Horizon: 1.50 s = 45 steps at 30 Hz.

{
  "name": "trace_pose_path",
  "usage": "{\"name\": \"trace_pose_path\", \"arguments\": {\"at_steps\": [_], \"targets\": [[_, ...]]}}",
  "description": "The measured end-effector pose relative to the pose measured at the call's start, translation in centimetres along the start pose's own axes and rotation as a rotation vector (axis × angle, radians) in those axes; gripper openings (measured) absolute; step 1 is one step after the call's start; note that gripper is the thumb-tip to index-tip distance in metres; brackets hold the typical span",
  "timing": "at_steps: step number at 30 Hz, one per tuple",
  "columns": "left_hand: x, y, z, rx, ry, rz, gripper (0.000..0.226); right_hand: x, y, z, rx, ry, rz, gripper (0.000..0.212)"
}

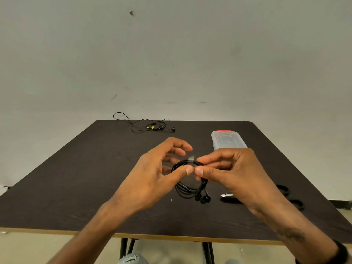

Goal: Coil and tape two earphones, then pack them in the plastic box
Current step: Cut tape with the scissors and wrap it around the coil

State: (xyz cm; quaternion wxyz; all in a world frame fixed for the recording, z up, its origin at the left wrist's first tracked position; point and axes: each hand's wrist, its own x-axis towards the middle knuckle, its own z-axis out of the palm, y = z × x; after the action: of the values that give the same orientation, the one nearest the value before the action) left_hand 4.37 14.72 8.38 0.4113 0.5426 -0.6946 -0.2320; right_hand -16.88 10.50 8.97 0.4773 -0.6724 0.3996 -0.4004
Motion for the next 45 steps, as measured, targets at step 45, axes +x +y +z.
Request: {"name": "trace_pose_path", "arguments": {"at_steps": [45], "targets": [[-1.0, -0.8, 1.3, 0.719, 0.267, 0.452, 0.024, -0.3, -1.0, 0.2, -0.043, -0.061, 0.146, 0.019]]}}
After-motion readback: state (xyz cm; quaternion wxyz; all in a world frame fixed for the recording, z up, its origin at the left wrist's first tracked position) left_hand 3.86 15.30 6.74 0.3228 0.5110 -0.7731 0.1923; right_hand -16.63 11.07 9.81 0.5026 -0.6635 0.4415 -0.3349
